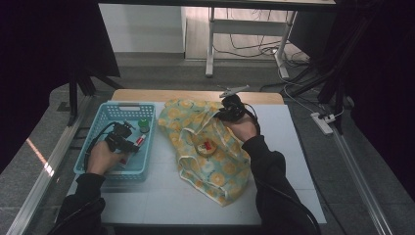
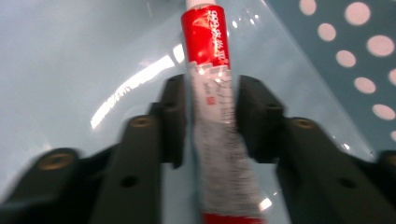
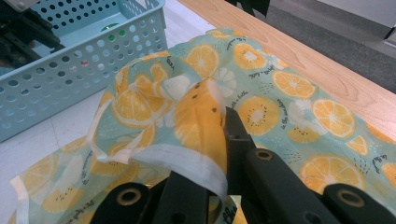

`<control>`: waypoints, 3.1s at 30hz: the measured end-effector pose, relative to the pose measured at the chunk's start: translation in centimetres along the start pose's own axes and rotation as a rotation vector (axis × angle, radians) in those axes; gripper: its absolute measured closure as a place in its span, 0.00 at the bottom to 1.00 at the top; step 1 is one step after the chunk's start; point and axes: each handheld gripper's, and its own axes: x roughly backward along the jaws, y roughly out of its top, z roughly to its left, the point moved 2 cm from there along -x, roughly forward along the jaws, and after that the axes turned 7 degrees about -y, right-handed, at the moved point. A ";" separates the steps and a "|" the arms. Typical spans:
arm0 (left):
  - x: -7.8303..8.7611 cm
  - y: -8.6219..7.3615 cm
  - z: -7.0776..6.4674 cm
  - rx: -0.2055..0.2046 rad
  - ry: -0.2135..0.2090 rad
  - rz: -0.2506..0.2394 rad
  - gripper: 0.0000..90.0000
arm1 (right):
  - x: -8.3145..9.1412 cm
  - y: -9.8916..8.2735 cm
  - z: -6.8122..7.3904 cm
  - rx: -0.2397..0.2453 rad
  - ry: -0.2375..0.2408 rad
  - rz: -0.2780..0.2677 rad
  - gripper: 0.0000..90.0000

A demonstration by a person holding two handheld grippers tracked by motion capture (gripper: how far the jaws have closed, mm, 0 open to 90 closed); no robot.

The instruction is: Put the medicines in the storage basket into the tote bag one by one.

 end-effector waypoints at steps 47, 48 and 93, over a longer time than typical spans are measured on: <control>8.1 2.0 -4.3 0.023 -0.110 -0.188 0.79 | 1.9 2.2 0.0 0.001 -0.007 -0.066 1.00; 8.2 2.1 -4.7 0.012 -0.109 -0.190 0.79 | 1.9 2.2 0.0 0.002 -0.008 -0.065 1.00; 0.5 12.1 -19.6 -0.277 -0.260 -0.128 0.79 | 2.0 1.9 -0.4 -0.003 -0.011 -0.066 1.00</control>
